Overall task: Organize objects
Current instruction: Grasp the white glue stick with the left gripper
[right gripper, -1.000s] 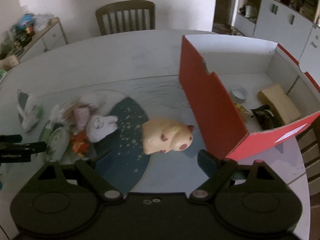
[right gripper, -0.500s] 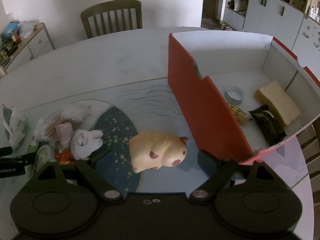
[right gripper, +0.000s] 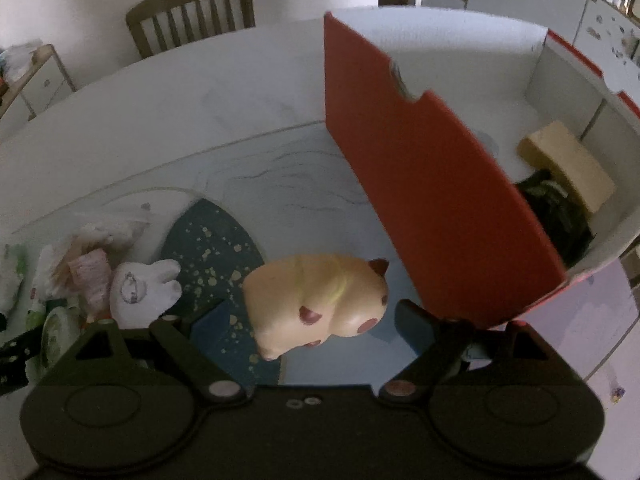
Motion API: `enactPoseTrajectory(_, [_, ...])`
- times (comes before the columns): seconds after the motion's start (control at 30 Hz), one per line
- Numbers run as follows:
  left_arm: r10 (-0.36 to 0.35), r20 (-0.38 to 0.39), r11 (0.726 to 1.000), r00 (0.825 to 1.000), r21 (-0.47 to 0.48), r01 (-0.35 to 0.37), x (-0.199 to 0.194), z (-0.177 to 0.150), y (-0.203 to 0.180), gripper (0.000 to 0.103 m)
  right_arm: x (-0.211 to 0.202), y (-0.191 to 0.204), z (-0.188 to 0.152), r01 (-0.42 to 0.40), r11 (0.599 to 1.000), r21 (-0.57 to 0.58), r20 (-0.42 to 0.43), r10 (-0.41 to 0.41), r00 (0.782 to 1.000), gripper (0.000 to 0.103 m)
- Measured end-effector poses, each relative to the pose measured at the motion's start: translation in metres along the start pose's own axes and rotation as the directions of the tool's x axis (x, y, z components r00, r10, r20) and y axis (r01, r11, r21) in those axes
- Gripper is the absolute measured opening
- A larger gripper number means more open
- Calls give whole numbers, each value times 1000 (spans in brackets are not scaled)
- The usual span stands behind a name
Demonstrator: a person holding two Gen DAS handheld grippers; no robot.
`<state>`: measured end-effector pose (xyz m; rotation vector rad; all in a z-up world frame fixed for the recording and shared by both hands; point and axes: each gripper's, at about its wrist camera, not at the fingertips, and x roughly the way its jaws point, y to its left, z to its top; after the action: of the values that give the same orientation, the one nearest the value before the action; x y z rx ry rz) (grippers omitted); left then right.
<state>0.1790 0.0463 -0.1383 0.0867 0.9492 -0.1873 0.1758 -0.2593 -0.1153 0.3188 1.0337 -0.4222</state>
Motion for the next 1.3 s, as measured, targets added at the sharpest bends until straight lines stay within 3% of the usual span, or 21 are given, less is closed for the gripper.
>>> enactPoseTrajectory(0.17, [-21, 11, 999, 1000, 25, 20, -3, 1, -5, 64, 6, 1, -2, 7, 1000, 18, -16, -6, 1000, 82])
enactPoseTrajectory(0.33, [-47, 12, 998, 999, 48, 46, -6, 4, -10, 35, 4, 0, -3, 16, 1000, 15, -4, -16, 1000, 72])
enactPoseTrajectory(0.5, [-107, 5, 991, 994, 80, 106, -8, 4, -18, 20, 2, 0, -5, 17, 1000, -6, 3, -17, 1000, 68])
enactPoseTrajectory(0.97, [-179, 6, 984, 984, -13, 179, -26, -7, -1, 17, -26, 9, -29, -32, 994, -103, 22, 34, 999, 65])
enactPoseTrajectory(1.3, [-215, 44, 976, 976, -36, 217, -63, -17, 3, 17, -66, 11, -50, -74, 981, -182, 31, 81, 996, 65])
